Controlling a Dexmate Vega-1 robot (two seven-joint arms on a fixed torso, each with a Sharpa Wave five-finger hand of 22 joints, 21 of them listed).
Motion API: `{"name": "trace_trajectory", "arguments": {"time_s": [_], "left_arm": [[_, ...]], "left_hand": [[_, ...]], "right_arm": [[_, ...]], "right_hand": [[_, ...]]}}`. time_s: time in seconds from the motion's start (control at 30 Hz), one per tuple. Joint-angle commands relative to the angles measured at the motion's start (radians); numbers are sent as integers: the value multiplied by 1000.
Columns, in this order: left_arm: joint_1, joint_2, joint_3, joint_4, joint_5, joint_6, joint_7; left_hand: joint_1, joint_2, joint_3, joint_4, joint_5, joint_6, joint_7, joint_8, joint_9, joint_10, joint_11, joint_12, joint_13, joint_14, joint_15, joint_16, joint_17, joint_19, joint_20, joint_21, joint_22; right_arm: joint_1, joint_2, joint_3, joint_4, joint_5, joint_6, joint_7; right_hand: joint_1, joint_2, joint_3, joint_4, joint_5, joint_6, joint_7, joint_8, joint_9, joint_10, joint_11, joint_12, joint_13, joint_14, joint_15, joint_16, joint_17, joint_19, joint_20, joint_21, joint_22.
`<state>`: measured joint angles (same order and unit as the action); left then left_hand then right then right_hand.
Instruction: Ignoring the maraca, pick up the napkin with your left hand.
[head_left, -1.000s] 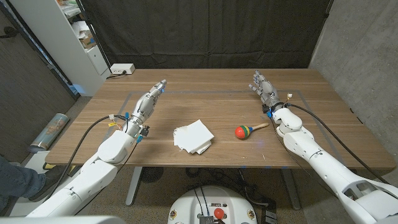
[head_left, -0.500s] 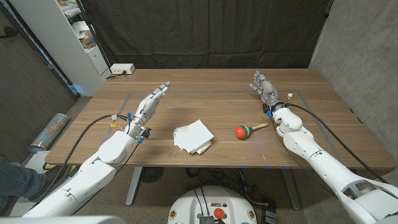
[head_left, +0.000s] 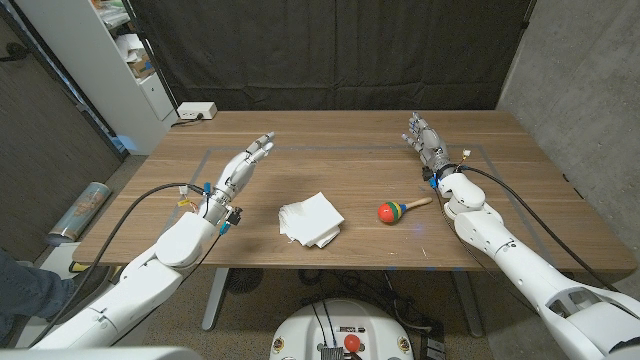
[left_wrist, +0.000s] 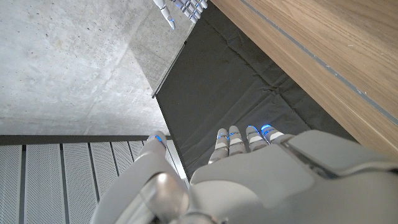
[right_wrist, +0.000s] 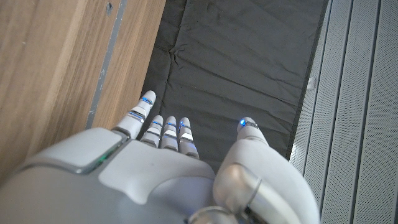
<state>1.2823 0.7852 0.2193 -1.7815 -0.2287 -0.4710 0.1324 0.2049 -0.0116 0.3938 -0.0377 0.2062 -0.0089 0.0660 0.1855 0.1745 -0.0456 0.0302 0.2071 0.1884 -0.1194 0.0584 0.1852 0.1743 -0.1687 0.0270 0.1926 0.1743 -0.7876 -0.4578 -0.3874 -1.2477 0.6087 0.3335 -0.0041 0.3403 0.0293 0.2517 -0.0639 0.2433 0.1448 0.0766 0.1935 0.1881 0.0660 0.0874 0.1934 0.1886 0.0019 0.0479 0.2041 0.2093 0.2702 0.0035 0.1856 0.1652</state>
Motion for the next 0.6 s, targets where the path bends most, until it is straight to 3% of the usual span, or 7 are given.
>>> {"name": "trace_trajectory", "arguments": {"time_s": [0.03, 0.6], "left_arm": [[59, 18, -40, -68, 96, 30, 60], [88, 8, -61, -100, 187, 47, 93]], "left_hand": [[15, -2, 3, -9, 1, 3, -2, 3, 3, -5, -4, 0, 2, -6, -3, 0, 4, -11, 8, 0, 4], [27, 0, 6, -19, 1, 0, -6, 3, 3, -6, -7, 0, 2, -6, -6, 0, 3, -14, 12, 0, 4]], "right_arm": [[9, 6, -1, 11, 1, 10, 8], [9, 3, -2, 6, -1, 5, 8]], "right_hand": [[10, 1, 3, -3, 5, 1, -5, 4, 2, -2, 0, 2, 1, -8, 1, -1, 3, -3, 0, 0, 6], [9, 1, 3, -4, 5, 1, -6, 4, 2, -2, 1, 2, 2, -8, 1, -1, 3, -5, 0, 1, 6]]}}
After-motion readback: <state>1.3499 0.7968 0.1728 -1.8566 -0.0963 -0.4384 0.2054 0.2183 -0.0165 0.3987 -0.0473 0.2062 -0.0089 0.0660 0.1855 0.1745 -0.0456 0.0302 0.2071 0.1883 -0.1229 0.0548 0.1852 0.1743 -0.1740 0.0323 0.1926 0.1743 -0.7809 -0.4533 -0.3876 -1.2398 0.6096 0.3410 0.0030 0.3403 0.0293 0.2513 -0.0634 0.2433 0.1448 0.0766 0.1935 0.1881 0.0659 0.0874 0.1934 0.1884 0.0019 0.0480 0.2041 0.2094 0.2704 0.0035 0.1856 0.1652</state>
